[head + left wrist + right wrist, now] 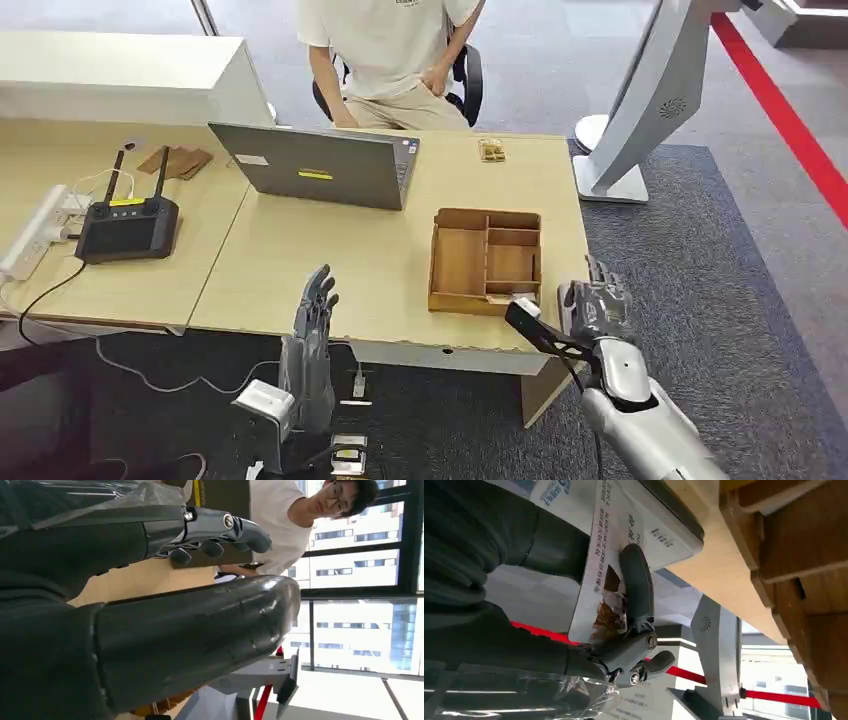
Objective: Pass the card to the sensor for recognition and then transmit it.
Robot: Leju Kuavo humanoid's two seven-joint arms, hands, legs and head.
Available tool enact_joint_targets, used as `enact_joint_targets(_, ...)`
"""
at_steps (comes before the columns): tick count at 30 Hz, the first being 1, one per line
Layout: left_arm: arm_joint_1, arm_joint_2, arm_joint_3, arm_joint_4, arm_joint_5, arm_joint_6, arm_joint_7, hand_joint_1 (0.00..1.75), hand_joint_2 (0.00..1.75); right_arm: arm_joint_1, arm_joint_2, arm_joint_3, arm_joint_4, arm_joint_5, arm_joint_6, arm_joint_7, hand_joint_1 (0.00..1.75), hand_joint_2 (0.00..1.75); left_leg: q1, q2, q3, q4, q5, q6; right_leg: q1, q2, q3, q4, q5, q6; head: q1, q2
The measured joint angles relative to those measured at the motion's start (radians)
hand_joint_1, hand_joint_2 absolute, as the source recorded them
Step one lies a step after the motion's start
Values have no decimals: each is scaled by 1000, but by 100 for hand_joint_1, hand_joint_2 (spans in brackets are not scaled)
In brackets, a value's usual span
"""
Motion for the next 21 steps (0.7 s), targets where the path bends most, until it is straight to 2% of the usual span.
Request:
enact_joint_targets(13, -1, 0, -1, 0, 0, 0, 13, 0, 0, -37, 22, 3, 143, -32, -12, 33, 175, 175, 0, 0, 5, 0, 0, 0, 0, 0, 4, -1, 0, 0, 0, 0)
enact_joint_targets(21, -2, 0, -1, -1, 7, 0, 1, 0, 0, -46, 25, 3, 179, -66, -39, 45, 175, 175, 0, 1, 8, 0, 0, 0, 0, 0, 7, -1, 0, 0, 0, 0)
